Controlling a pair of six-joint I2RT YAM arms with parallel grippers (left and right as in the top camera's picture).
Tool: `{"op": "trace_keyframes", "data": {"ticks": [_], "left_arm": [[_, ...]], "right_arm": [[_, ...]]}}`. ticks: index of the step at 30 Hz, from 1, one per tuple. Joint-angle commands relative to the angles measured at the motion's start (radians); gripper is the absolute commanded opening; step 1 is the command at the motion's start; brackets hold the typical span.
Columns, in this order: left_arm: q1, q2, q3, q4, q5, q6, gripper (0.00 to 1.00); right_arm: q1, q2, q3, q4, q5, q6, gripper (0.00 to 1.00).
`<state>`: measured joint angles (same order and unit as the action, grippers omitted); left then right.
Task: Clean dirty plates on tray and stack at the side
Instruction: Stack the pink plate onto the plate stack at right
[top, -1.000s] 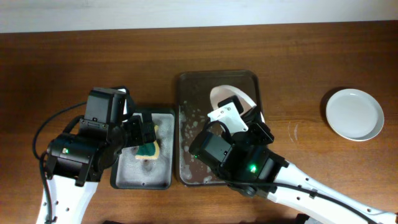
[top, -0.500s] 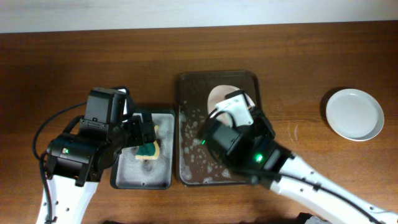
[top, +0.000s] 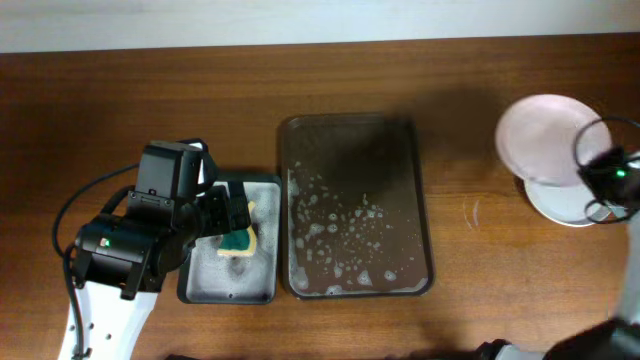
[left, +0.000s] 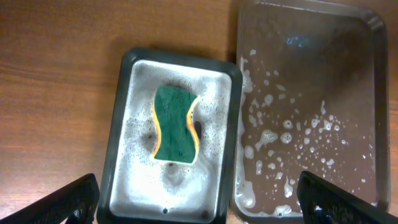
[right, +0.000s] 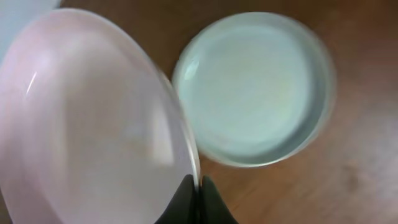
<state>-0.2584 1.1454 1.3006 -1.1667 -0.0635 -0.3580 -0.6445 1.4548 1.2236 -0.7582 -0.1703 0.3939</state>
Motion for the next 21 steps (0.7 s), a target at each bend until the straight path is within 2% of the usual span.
{"op": "trace_keyframes", "data": {"ticks": [1, 4, 7, 8, 9, 13, 15, 17, 21], "left_arm": [[0.006, -0.005, 0.009, -0.001, -0.012, 0.015, 1.00], [0.006, -0.005, 0.009, -0.001, -0.011, 0.015, 1.00], [0.006, -0.005, 0.009, -0.001, -0.012, 0.015, 1.00], [0.006, -0.005, 0.009, -0.001, -0.012, 0.015, 1.00], [0.006, -0.005, 0.009, -0.001, -0.012, 0.015, 1.00], [0.006, -0.005, 0.009, -0.001, -0.012, 0.015, 1.00], [0.006, -0.005, 0.009, -0.001, -0.012, 0.015, 1.00], [0.006, -0.005, 0.009, -0.001, -0.012, 0.015, 1.00], [0.006, -0.005, 0.009, -0.001, -0.012, 0.015, 1.00]], "right_arm": [[-0.120, 0.153, 0.021, 0.066, -0.017, 0.053, 0.04], [-0.163, 0.292, 0.021, 0.146, -0.021, 0.047, 0.04], [-0.156, 0.321, 0.021, 0.168, 0.033, 0.026, 0.06], [-0.155, 0.313, 0.027, 0.163, 0.043, 0.026, 0.48], [-0.152, 0.292, 0.058, 0.121, 0.042, 0.026, 0.62], [-0.047, 0.173, 0.198, 0.004, -0.063, -0.007, 0.62], [0.037, 0.126, 0.221, 0.014, 0.021, -0.105, 0.61], [0.105, 0.136, 0.211, 0.002, 0.122, -0.111, 0.43], [0.191, 0.267, 0.167, -0.006, 0.178, -0.129, 0.20]]}}
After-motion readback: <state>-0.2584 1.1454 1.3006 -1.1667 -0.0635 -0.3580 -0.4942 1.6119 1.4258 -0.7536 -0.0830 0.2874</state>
